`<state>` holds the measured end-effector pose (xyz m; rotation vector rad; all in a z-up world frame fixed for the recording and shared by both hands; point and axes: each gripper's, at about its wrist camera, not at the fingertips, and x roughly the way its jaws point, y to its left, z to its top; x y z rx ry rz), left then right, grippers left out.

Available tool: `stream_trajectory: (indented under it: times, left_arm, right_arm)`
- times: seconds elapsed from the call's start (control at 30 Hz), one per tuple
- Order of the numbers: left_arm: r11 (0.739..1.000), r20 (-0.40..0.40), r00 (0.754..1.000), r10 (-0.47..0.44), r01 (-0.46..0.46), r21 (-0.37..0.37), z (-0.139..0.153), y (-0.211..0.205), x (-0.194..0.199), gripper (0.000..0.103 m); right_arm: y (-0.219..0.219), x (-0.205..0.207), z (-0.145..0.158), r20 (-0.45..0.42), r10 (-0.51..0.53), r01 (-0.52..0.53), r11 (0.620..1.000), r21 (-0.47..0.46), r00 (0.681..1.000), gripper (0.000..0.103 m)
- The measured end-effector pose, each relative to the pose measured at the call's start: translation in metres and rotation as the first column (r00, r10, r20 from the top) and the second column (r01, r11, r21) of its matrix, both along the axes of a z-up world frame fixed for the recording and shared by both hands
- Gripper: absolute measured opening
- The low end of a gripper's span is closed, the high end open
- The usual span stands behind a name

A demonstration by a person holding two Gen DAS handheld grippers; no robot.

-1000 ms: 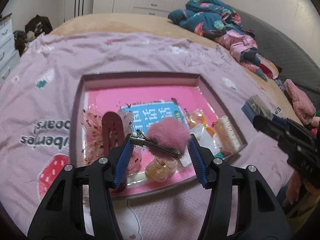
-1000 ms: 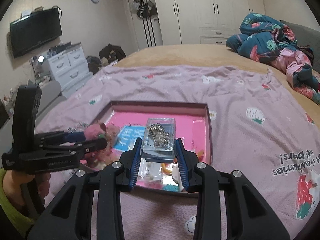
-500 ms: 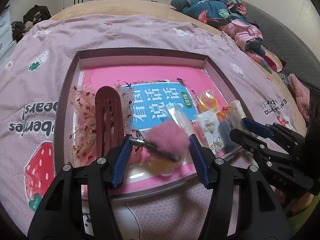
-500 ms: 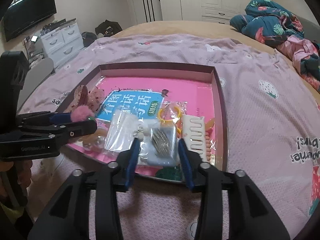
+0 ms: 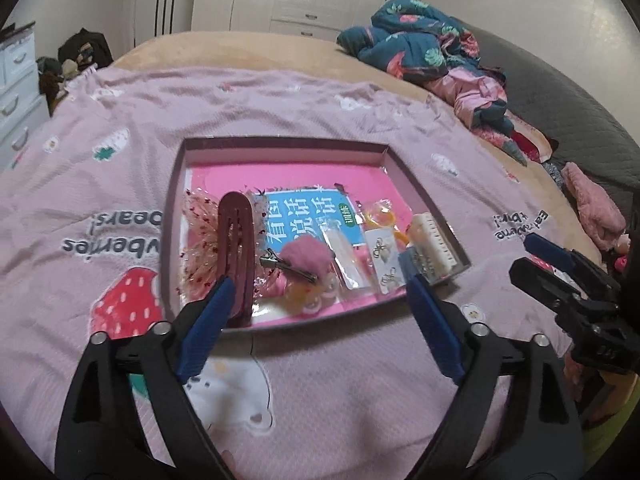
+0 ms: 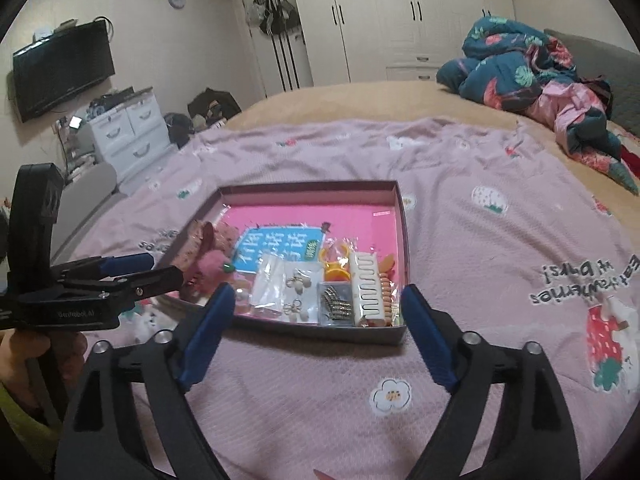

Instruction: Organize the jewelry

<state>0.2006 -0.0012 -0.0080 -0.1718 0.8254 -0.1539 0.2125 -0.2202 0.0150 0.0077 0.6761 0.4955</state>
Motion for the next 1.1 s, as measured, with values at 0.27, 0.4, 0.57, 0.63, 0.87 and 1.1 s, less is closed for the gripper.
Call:
stream_trajectory:
  times: [0.27, 0.4, 0.57, 0.63, 0.87, 1.1]
  left_arm:
    - [0.999, 0.048, 0.999, 0.026, -0.027, 0.023, 0.02, -0.002, -0.038, 0.094]
    - [0.999, 0.047, 0.998, 0.04, -0.041, 0.025, 0.021, 0.0, -0.052, 0.094]
    - [0.997, 0.064, 0.995, 0.075, -0.077, 0.026, 0.023, 0.002, -0.068, 0.094]
    - [0.997, 0.064, 0.995, 0.075, -0.076, 0.015, 0.024, 0.002, -0.071, 0.094]
    - [0.996, 0.062, 0.995, 0.083, -0.084, 0.009, 0.025, 0.004, -0.075, 0.094]
    - [0.996, 0.061, 0.995, 0.084, -0.084, 0.008, 0.025, 0.004, -0.077, 0.094]
  right_arm:
    - [0.003, -0.039, 0.014, 0.056, 0.013, -0.01, 0.999, -0.048, 0.998, 0.097]
    - [-0.002, -0.047, 0.015, 0.061, -0.013, 0.016, 0.999, -0.05, 0.998, 0.098]
    - [-0.006, -0.052, 0.017, 0.07, -0.036, 0.04, 0.998, -0.052, 0.997, 0.098]
    - [-0.008, -0.054, 0.018, 0.069, -0.04, 0.044, 0.998, -0.049, 0.997, 0.099]
    - [-0.008, -0.057, 0.018, 0.066, -0.041, 0.044, 0.998, -0.048, 0.997, 0.099]
    - [-0.009, -0.061, 0.019, 0.07, -0.049, 0.052, 0.998, -0.046, 0.996, 0.099]
